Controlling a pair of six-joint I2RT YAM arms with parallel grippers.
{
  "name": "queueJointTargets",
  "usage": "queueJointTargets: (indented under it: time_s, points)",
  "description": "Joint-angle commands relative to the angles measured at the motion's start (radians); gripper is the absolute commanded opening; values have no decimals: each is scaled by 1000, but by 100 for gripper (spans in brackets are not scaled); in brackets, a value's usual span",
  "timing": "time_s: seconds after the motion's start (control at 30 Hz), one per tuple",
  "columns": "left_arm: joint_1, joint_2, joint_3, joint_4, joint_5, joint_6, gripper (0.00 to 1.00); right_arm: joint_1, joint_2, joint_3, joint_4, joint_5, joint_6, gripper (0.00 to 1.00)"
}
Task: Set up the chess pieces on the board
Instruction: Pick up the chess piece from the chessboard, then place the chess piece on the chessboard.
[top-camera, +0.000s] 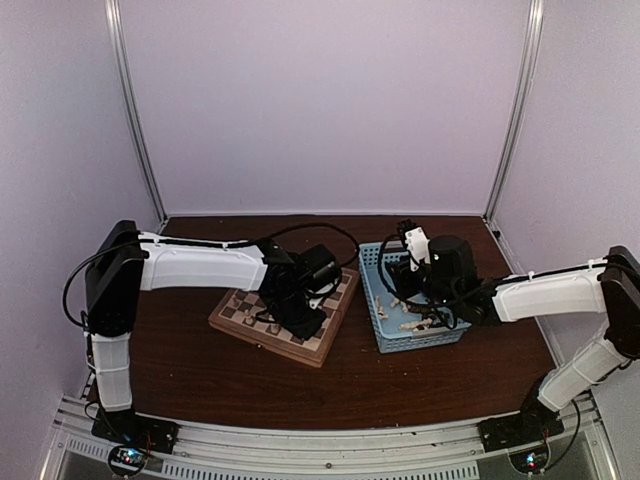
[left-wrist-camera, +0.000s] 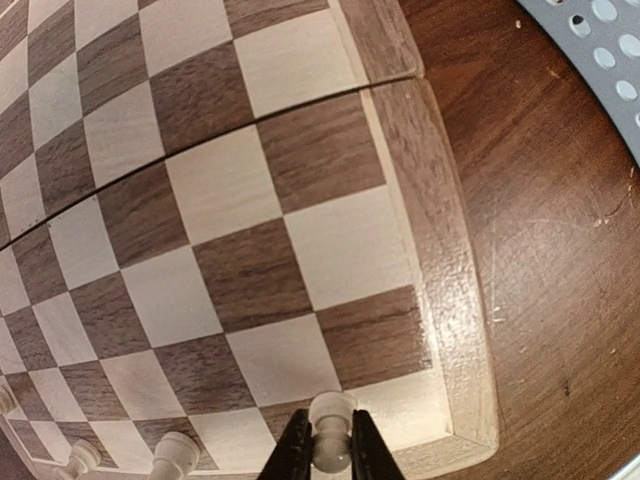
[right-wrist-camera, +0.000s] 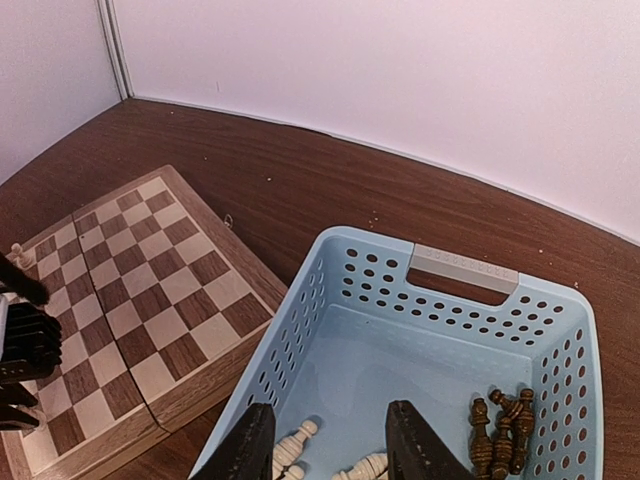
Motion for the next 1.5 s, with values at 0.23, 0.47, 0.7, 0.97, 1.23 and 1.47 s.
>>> queueJointTargets:
  time_s: [0.23,0.47,0.7,0.97,1.23,1.47]
  points:
    - [-4,-40,73,-63,-28,-3,7,-3,25,33,-20,20,-10,40]
    - [17,-174,88,-124,-197,32,6,-3,26,33,-22,23,-10,41]
    - [217,-373,-117,-88,-158,46,6,-3,35,39,-24,13,-7,41]
    - [368,-416,-215,-31,-21,88,7,-3,37,41,-26,14,-7,41]
    - [392,-308,-163,-32,32,118,7,-3,29,38,-27,18,-10,41]
    - [392,-223,-118,-32,54,132,7,-3,25,36,-27,16,-10,41]
